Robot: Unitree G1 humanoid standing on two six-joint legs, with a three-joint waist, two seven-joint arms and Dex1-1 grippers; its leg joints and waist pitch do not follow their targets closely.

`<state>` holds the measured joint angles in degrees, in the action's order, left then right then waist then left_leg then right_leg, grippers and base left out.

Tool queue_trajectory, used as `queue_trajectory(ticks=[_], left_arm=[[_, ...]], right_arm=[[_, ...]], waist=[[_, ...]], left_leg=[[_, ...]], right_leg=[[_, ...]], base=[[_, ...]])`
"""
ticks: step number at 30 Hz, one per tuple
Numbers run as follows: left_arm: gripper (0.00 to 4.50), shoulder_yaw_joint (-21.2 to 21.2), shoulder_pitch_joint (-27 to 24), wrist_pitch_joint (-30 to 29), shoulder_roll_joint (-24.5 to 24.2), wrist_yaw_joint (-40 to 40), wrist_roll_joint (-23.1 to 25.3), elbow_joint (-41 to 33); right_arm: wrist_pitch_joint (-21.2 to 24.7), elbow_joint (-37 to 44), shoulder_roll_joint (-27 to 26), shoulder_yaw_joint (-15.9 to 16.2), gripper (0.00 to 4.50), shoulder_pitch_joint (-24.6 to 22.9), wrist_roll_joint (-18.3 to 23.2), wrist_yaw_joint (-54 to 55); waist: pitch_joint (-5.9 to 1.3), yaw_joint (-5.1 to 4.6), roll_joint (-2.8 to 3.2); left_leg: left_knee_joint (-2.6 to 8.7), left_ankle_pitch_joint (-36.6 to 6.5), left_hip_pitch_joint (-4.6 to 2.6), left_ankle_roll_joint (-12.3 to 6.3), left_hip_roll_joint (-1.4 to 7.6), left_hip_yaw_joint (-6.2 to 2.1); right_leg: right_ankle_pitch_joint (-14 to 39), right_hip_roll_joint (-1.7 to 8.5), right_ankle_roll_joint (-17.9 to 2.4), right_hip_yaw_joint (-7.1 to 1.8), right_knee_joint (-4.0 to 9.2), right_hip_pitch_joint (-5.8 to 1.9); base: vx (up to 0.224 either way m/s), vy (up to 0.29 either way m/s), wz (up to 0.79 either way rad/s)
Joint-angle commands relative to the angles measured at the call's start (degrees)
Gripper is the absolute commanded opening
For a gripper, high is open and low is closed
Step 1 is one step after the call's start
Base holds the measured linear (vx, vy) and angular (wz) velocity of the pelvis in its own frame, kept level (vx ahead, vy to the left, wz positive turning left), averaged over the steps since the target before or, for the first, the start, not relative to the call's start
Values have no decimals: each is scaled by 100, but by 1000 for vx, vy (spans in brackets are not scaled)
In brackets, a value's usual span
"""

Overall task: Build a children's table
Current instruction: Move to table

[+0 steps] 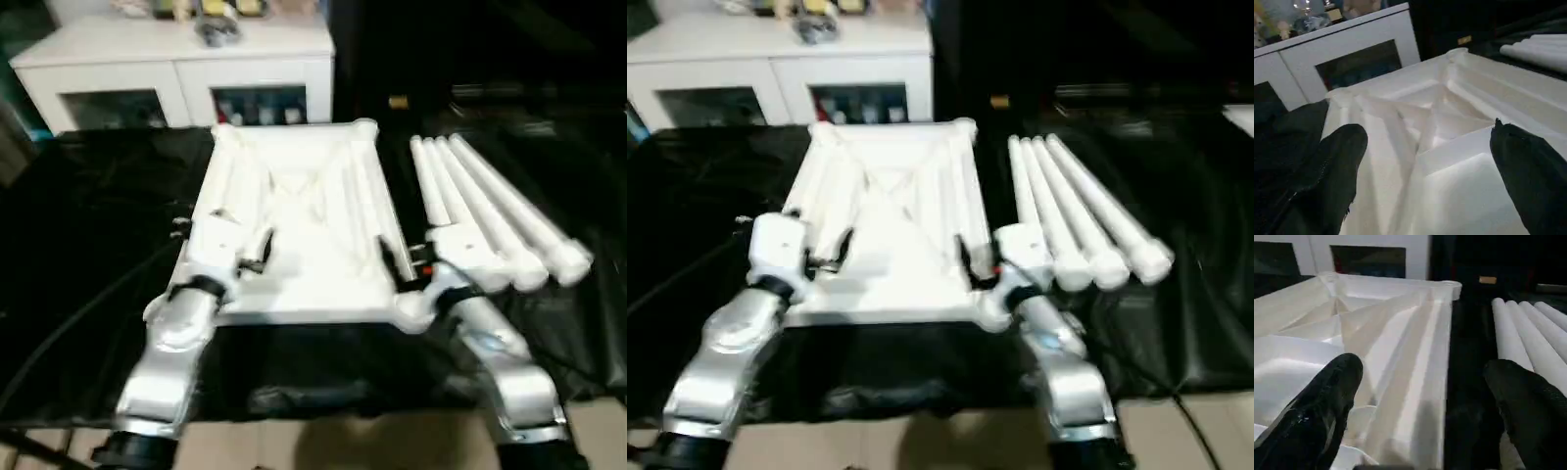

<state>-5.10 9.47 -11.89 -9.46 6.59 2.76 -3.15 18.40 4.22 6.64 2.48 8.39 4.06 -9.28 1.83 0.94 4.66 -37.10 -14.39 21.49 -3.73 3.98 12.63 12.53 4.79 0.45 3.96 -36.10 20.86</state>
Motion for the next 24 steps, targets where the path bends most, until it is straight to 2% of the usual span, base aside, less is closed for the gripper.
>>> queue_trajectory(ticks=[1, 2, 3, 4, 5, 6, 7, 8, 9, 10, 11, 12, 13, 14, 15, 19, 20, 21, 22, 23, 24], left_arm=[[450, 105, 4, -17, -13, -85, 49, 0], [450, 146, -15, -15, 13, -102, 14, -6], [450, 146, -15, -15, 13, -102, 14, -6], [450, 187, -38, -50, 38, -145, -6, -29], [450, 206, -52, -67, 51, -165, -16, -50], [450, 210, -69, -72, 48, -183, -6, -81], [450, 209, -75, -72, 43, -185, 1, -93], [450, 201, -83, -73, 30, -182, 19, -115], [450, 175, -99, -136, 8, -132, 28, -138], [450, 167, -104, -149, 7, -113, 21, -139], [450, 149, -119, -137, 6, -84, 26, -137], [450, 147, -120, -131, 4, -83, 30, -137], [450, 138, -123, -112, -1, -83, 47, -139], [450, 138, -127, -103, 2, -74, 49, -142], [450, 148, -133, -114, 16, -59, 37, -152], [450, 146, -156, -83, 30, 3, -15, -174], [450, 136, -162, -83, 28, 24, -32, -184], [450, 127, -166, -88, 25, 37, -42, -189], [450, 120, -170, -92, 22, 47, -49, -191], [450, 120, -170, -92, 22, 47, -49, -191], [450, 113, -182, -91, 27, 66, -61, -189]], right_arm=[[47, 82, -6, 30, 447, 39, 36, -59], [48, 101, 0, 30, 447, 35, 73, -105], [48, 101, 0, 30, 447, 35, 73, -105], [58, 118, 23, 38, 447, 34, 130, -183], [63, 117, 53, 53, 447, 33, 131, -223], [61, 106, 92, 68, 447, 33, 124, -278], [57, 101, 105, 71, 447, 32, 125, -299], [49, 89, 129, 74, 447, 33, 129, -338], [40, 76, 160, 67, 447, 34, 126, -372], [36, 67, 169, 57, 447, 37, 129, -381], [27, 39, 195, 38, 447, 42, 132, -409], [26, 36, 199, 38, 447, 43, 131, -413], [26, 26, 212, 38, 447, 46, 127, -426], [25, 18, 222, 42, 447, 49, 121, -448], [4, 25, 268, 90, 447, 43, 84, -502], [-65, 83, 335, 207, 447, 1, 13, -583], [-64, 97, 319, 187, 447, -3, 30, -578], [-77, 103, 322, 184, 447, -1, 19, -576], [-87, 108, 324, 181, 447, -1, 7, -569], [-87, 108, 324, 181, 447, -1, 7, -569], [-63, 132, 282, 110, 447, -18, 46, -514]], waist=[[-269, -48, 117], [-246, -79, 106], [-253, -65, 114], [-273, -63, 90], [-315, -27, 34], [-351, -9, 1], [-338, 83, -149], [-367, 264, -259], [-355, 312, -253], [-308, 351, -222], [-284, 329, -148], [-282, 311, -133], [-266, 275, -121], [-260, 264, -117], [-250, 251, -118], [-258, 249, -95], [-212, 282, -153], [-212, 220, -92], [-206, 195, -74], [-190, 178, -20], [-141, 126, 38]], left_leg=[[1123, -2314, -222, 1764, 1416, -976], [1348, -2836, -240, 1859, 1598, -1058], [1381, -2916, -261, 1750, 1623, -1063], [1293, -2611, -282, 1376, 1541, -1009], [1079, -2165, -253, 1032, 1266, -817], [895, -1976, -245, 1003, 1035, -709], [566, -1424, 35, 678, 696, -563], [335, -542, 147, 116, 700, -570], [312, -331, 136, -48, 743, -608], [396, -210, 145, -168, 794, -613], [538, -560, 113, -122, 890, -630], [587, -792, 79, -65, 931, -640], [656, -1199, 27, 79, 991, -670], [667, -1333, 17, 157, 994, -668], [684, -1547, -4, 326, 979, -659], [687, -1458, 4, 402, 968, -647], [763, -1789, 236, 113, 825, -813], [807, -1975, 360, -60, 745, -872], [730, -2555, 235, -75, 684, -909], [705, -2771, 215, -3, 681, -925], [686, -3057, 244, 197, 655, -946]], right_leg=[[138, 114, -382, -138, -10, 28], [308, 33, -75, -68, -198, 66], [315, 13, 50, -58, -277, 91], [214, 58, 117, -85, -276, 153], [-39, 184, -4, -173, -19, 117], [-213, 295, -140, -242, 188, 88], [-408, 760, -512, -472, 442, -111], [-733, 1050, -490, -615, 495, -245], [-684, 1056, -503, -610, 498, -213], [-230, 886, -643, -496, 490, -182], [487, 671, -829, -368, 469, -136], [746, 572, -861, -345, 457, -114], [1000, 504, -918, -344, 439, -87], [1026, 501, -945, -356, 436, -79], [970, 526, -1013, -384, 438, -73], [606, 550, -1034, -396, 414, -108], [809, 658, -1040, -190, 369, -309], [1114, 672, -920, -55, 390, -439], [2046, 759, -757, 43, 576, -429], [2475, 788, -717, 97, 648, -498], [3274, 797, -535, 204, 791, -678]], base=[[0, 0, 0], [-25, -13, 18], [-22, -55, 23], [-37, -115, 31], [-26, -102, 20], [-26, -133, 2], [-23, -141, -10], [-23, -141, -10], [-25, -118, -6], [-13, -50, -2], [-20, -85, -5], [-14, -55, -5], [-14, -55, -5], [0, 0, 0], [0, 0, 0], [0, 0, 0], [0, 0, 0], [-6, 11, 25], [-8, 5, 25], [3, 8, 52], [46, 8, 53]])
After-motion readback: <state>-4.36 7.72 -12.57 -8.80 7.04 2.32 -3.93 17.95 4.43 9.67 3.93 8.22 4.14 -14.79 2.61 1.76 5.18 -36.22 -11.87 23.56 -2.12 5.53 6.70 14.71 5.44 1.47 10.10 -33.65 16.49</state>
